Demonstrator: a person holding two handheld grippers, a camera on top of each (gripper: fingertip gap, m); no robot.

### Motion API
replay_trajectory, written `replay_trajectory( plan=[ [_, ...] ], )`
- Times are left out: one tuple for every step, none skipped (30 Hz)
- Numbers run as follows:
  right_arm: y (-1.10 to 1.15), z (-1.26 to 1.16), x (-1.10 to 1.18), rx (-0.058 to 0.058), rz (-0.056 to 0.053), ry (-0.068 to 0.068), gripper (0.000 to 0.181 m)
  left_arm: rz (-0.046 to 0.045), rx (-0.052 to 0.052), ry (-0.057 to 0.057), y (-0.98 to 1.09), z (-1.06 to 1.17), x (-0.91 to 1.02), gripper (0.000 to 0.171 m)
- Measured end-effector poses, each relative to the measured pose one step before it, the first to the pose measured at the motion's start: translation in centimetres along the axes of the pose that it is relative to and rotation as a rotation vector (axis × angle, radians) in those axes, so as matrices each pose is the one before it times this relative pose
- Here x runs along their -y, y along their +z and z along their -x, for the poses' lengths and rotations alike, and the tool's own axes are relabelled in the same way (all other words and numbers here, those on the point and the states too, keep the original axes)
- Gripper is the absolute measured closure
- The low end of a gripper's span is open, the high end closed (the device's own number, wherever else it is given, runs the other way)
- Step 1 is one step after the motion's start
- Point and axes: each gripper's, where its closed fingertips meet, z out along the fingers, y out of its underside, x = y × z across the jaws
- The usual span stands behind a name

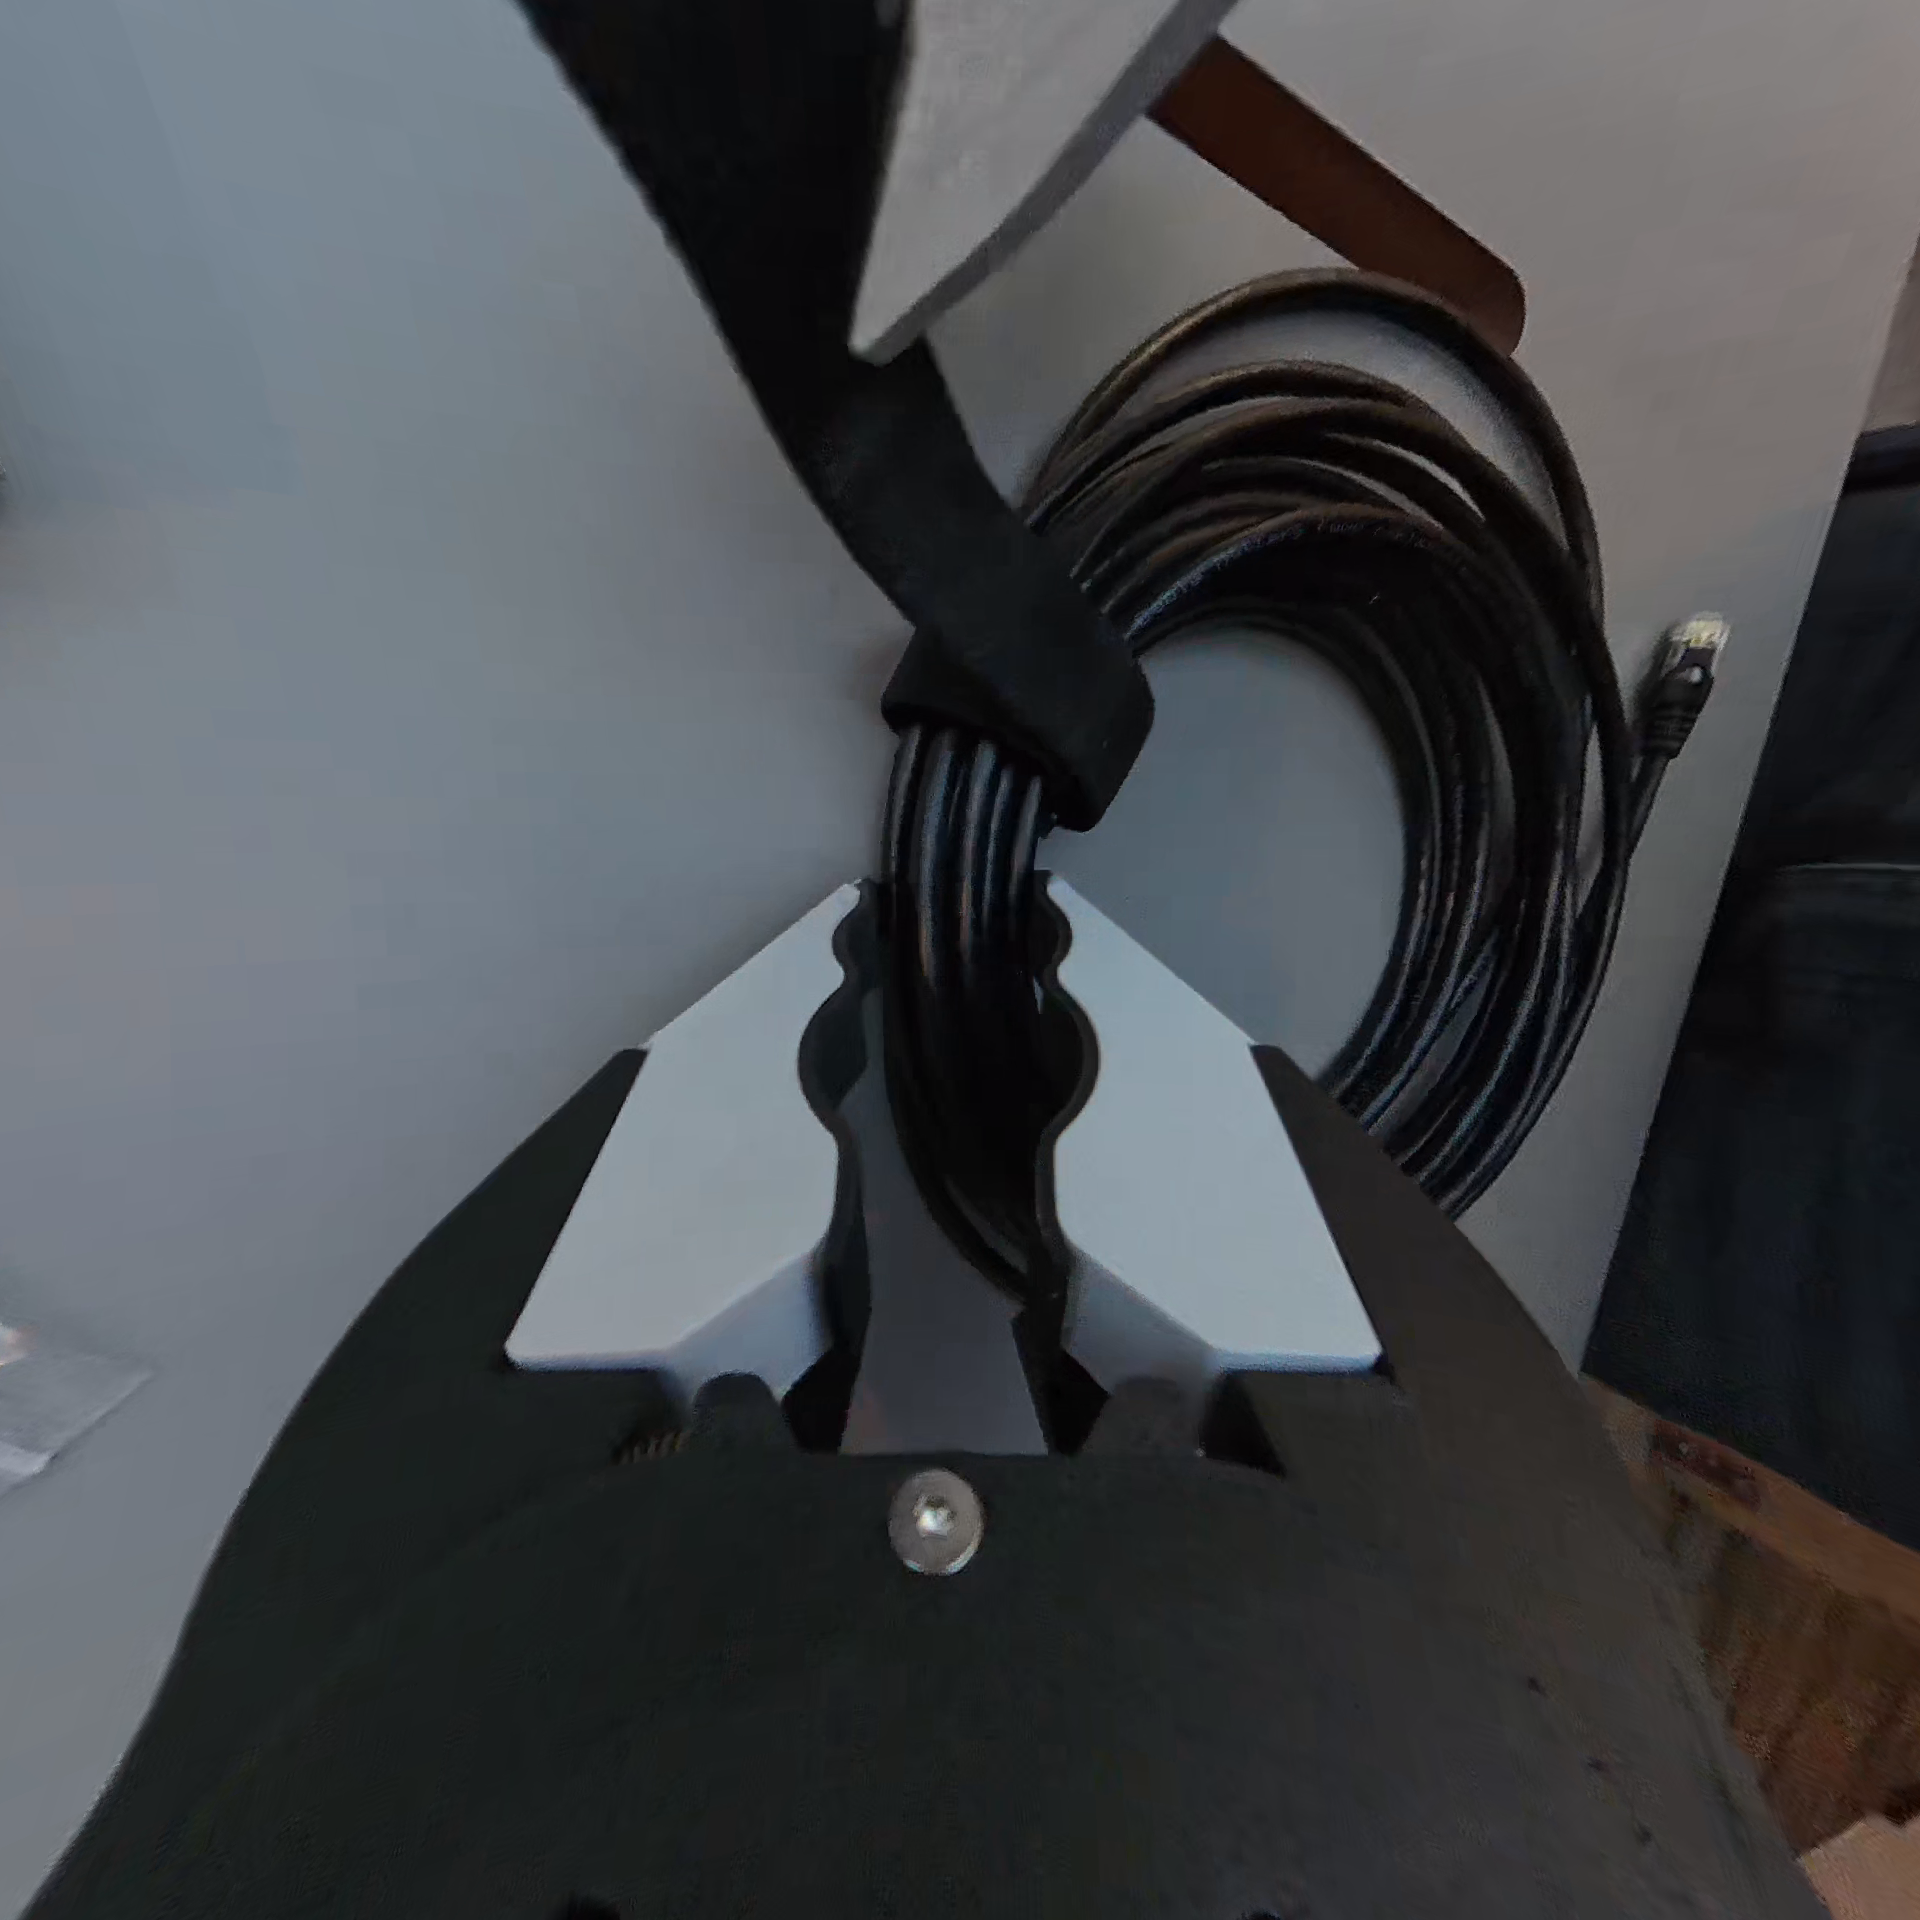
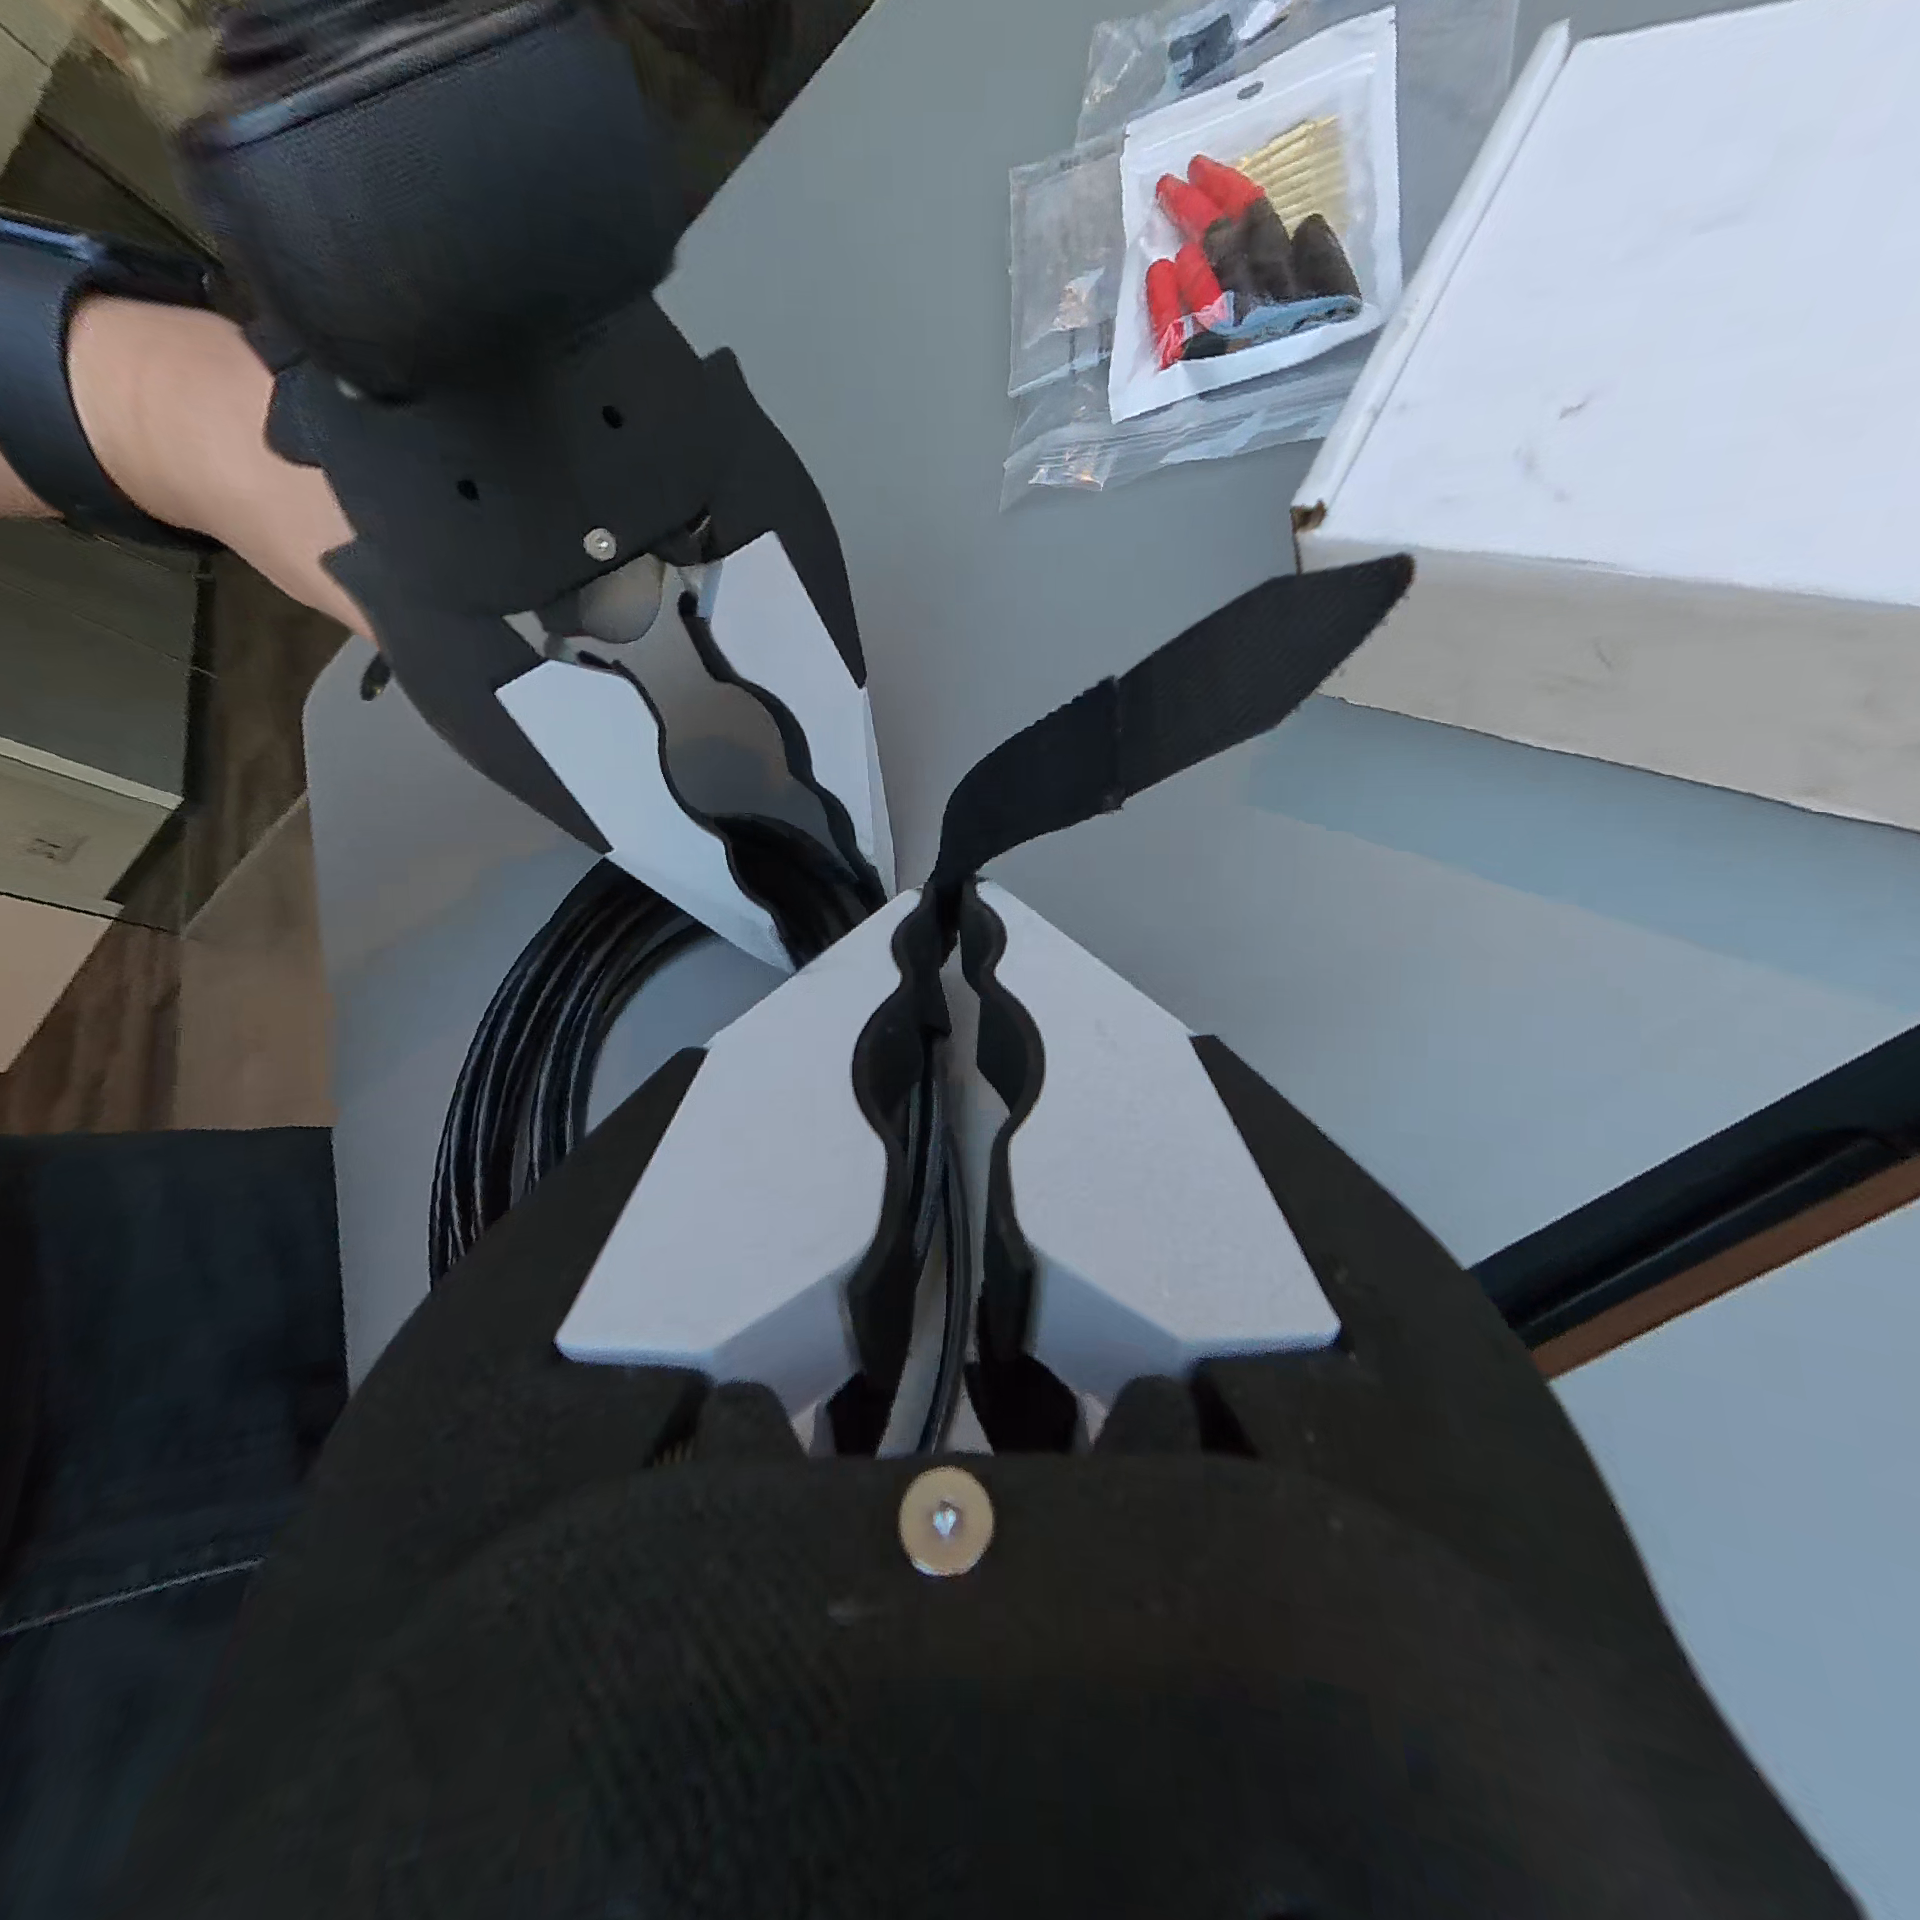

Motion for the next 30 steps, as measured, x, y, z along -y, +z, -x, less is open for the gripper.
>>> replay_trajectory(
  plan=[
    [0.181, -0.241, -0.124, 0.0105, 0.0016, 0.0244, 0.181, 0.01941, 0.0204, 0.0204, 0.052, 0.023, -0.037, 0.146],
    [0.153, -0.248, -0.109, 0.0073, -0.0003, 0.0202, 0.181, 0.01896, 0.0188, 0.0077, 0.048, 0.020, -0.041, 0.146],
    [0.141, -0.207, -0.115, 0.0067, -0.0003, 0.0154, 0.181, 0.00852, 0.0171, -0.0051, 0.045, -0.008, 0.009, 0.146],
    [0.121, -0.212, -0.140, 0.0015, 0.0022, 0.0107, 0.181, 0.00775, 0.0118, -0.0038, 0.026, -0.095, 0.008, 0.143],
    [0.109, -0.161, -0.111, 0.0001, 0.0016, 0.0076, 0.181, 0.00726, 0.0191, -0.0023, 0.041, 0.011, -0.011, 0.144],
    [0.125, -0.052, -0.063, 0.0038, -0.0003, 0.0060, 0.181, 0.00754, 0.0181, 0.0037, 0.047, -0.032, -0.008, 0.143],
    [0.105, -0.035, -0.058, 0.0023, 0.0007, 0.0031, 0.181, 0.00687, 0.0201, 0.0172, 0.050, -0.067, -0.027, 0.141],
    [0.114, -0.089, -0.098, -0.0012, 0.0048, 0.0002, 0.181, 0.00279, 0.0427, 0.0267, 0.065, 0.195, -0.066, 0.146],
    [0.104, -0.085, -0.133, -0.0003, 0.0074, 0.0005, 0.181, -0.00223, 0.0372, 0.0377, 0.072, 0.113, -0.014, 0.148],
    [0.108, -0.093, -0.116, 0.0006, 0.0064, 0.0033, 0.181, 0.00081, 0.0210, 0.0348, 0.066, 0.027, -0.013, 0.148],
    [0.080, -0.086, -0.063, 0.0010, 0.0033, 0.0043, 0.181, 0.01042, 0.0078, 0.0134, 0.014, 0.002, -0.030, 0.149],
    [0.062, -0.143, -0.055, -0.0018, 0.0027, 0.0047, 0.181, 0.01406, 0.0065, -0.0020, 0.009, 0.103, -0.042, 0.151],
    [0.041, -0.190, -0.088, -0.0037, 0.0041, 0.0061, 0.181, 0.00751, 0.0043, -0.0084, 0.015, 0.086, 0.016, 0.153],
    [0.027, -0.150, -0.088, -0.0014, 0.0030, 0.0077, 0.181, 0.00258, 0.0043, -0.0041, 0.008, 0.035, 0.019, 0.154],
    [0.034, -0.163, -0.099, -0.0006, 0.0027, 0.0112, 0.181, -0.00272, 0.0094, 0.0107, 0.003, 0.004, 0.011, 0.154],
    [0.051, -0.119, -0.161, 0.0015, 0.0053, 0.0166, 0.179, -0.00650, 0.0161, 0.0158, -0.047, 0.022, 0.028, 0.154],
    [0.063, -0.138, -0.262, 0.0014, 0.0104, 0.0171, 0.178, -0.00519, 0.0201, 0.0153, -0.093, 0.035, 0.043, 0.155],
    [0.062, -0.256, -0.320, -0.0080, 0.0140, 0.0166, 0.175, -0.00580, 0.0196, 0.0108, -0.155, 0.014, 0.071, 0.155],
    [0.050, -0.294, -0.306, -0.0133, 0.0112, 0.0180, 0.167, -0.01369, 0.0168, 0.0050, -0.261, -0.014, 0.199, 0.155],
    [0.048, -0.179, -0.283, -0.0077, 0.0088, 0.0178, 0.160, -0.02324, 0.0144, 0.0057, -0.335, -0.062, 0.283, 0.156],
    [0.011, -0.032, -0.256, -0.0008, 0.0086, 0.0171, 0.154, -0.02378, 0.0152, 0.0090, -0.381, -0.042, 0.270, 0.156],
    [-0.085, 0.113, -0.189, 0.0036, 0.0055, 0.0139, 0.149, -0.01681, 0.0179, 0.0102, -0.381, -0.011, 0.162, 0.156],
    [-0.220, 0.157, -0.128, 0.0022, 0.0035, 0.0113, 0.142, -0.01649, 0.0201, 0.0095, -0.381, 0.011, 0.113, 0.156],
    [-0.402, 0.030, -0.237, -0.0098, 0.0081, 0.0151, 0.136, -0.01941, 0.0171, 0.0079, -0.389, -0.045, 0.121, 0.156],
    [-0.595, 0.249, -0.202, 0.0013, 0.0017, 0.0125, 0.134, -0.01554, 0.0135, 0.0020, -0.345, -0.047, 0.065, 0.156],
    [-0.810, 0.429, -0.013, 0.0067, -0.0125, 0.0081, 0.133, -0.00744, 0.0099, -0.0027, -0.306, -0.027, 0.009, 0.156],
    [-1.049, 0.358, 0.120, -0.0139, -0.0239, -0.0044, 0.134, -0.00114, 0.0075, -0.0036, -0.254, -0.012, -0.047, 0.157],
    [-1.212, 0.424, 0.317, -0.0333, -0.0368, -0.0341, 0.134, 0.00210, 0.0074, -0.0033, -0.198, 0.016, -0.071, 0.157],
    [-1.257, 0.374, 0.453, -0.0509, -0.0413, -0.0497, 0.135, -0.00185, 0.0073, -0.0043, -0.170, 0.021, -0.018, 0.157],
    [-1.121, 0.302, 0.474, -0.0536, -0.0389, -0.0473, 0.136, -0.00476, 0.0048, -0.0053, -0.141, -0.021, 0.018, 0.157]
  ],
)
